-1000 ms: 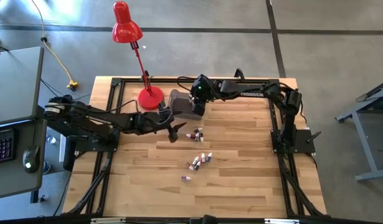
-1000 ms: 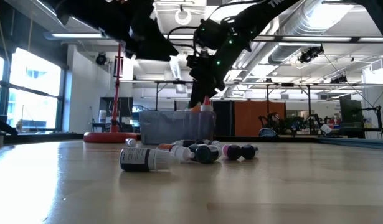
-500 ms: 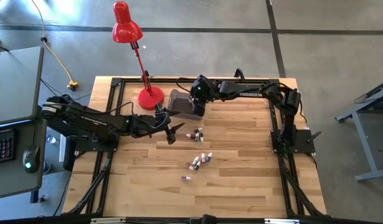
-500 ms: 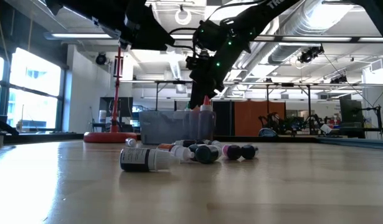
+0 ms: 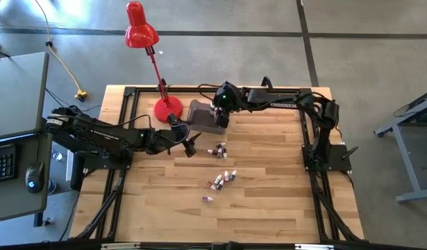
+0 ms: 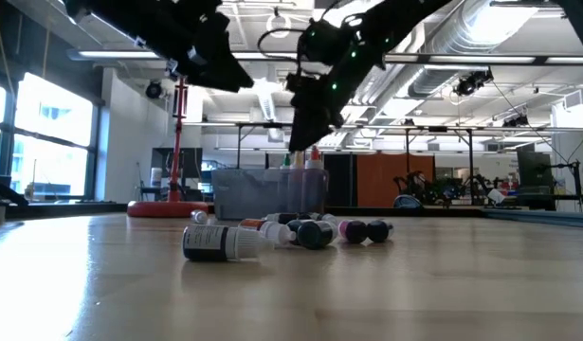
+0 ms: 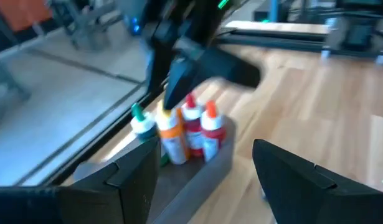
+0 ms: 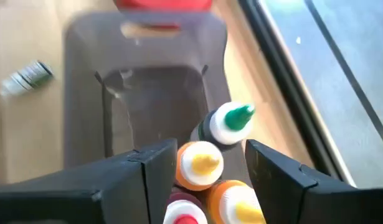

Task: Pick & Place food coloring
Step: Adjust the large green food coloring bottle into the bin

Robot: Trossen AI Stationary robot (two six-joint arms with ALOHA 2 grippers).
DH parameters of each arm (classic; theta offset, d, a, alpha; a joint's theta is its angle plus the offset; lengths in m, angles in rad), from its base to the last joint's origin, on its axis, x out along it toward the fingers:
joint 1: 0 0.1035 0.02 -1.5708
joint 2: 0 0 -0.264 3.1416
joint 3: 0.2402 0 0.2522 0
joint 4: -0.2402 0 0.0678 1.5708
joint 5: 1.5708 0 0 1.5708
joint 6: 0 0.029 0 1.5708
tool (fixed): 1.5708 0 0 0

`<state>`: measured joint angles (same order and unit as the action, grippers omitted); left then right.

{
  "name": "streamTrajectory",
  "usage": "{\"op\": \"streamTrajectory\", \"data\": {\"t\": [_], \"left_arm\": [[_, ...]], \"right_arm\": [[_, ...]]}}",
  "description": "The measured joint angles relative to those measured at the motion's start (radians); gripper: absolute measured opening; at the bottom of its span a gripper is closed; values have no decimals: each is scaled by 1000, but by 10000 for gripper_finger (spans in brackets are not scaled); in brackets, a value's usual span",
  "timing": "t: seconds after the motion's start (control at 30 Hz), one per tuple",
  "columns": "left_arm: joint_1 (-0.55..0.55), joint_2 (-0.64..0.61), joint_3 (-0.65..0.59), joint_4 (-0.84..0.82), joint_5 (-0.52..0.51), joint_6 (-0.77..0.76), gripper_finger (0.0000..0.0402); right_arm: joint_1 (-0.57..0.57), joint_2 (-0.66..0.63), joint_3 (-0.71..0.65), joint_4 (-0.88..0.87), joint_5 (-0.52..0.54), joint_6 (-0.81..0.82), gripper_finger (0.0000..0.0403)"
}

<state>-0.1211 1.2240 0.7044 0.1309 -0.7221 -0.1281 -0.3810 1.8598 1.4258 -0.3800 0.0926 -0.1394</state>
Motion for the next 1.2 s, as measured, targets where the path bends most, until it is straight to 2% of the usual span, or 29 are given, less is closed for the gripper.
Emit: {"op": "streamTrajectory", "data": {"t": [0.1, 0.27, 0.47, 0.6, 0.7, 0.8, 0.93, 1.07, 1.2], "left_arm": [[43, 1, 0, -37, 16, -84, 250], [160, 41, 0, -52, 123, -191, 250], [352, 124, 0, -30, 148, -224, 250], [461, 225, 0, 105, 267, -216, 250], [516, 324, 0, 229, 398, -210, 250], [544, 400, 2, 328, 475, -209, 250], [546, 462, 39, 344, 441, -185, 250], [547, 490, 89, 312, 445, -156, 250], [547, 499, 171, 197, 443, -138, 250]], "right_arm": [[7, -52, 0, -4, -30, 3, 184], [37, -154, 0, -4, -47, 33, 185], [95, -255, 0, -65, -45, 78, 181], [132, -294, 0, -160, -19, 109, 180], [162, -299, 0, -242, 20, 155, 176], [195, -295, 0, -322, 60, 196, 171], [240, -287, 0, -379, 115, 237, 164], [277, -287, -1, -361, 168, 258, 158], [296, -287, -1, -357, 189, 263, 154]]}}
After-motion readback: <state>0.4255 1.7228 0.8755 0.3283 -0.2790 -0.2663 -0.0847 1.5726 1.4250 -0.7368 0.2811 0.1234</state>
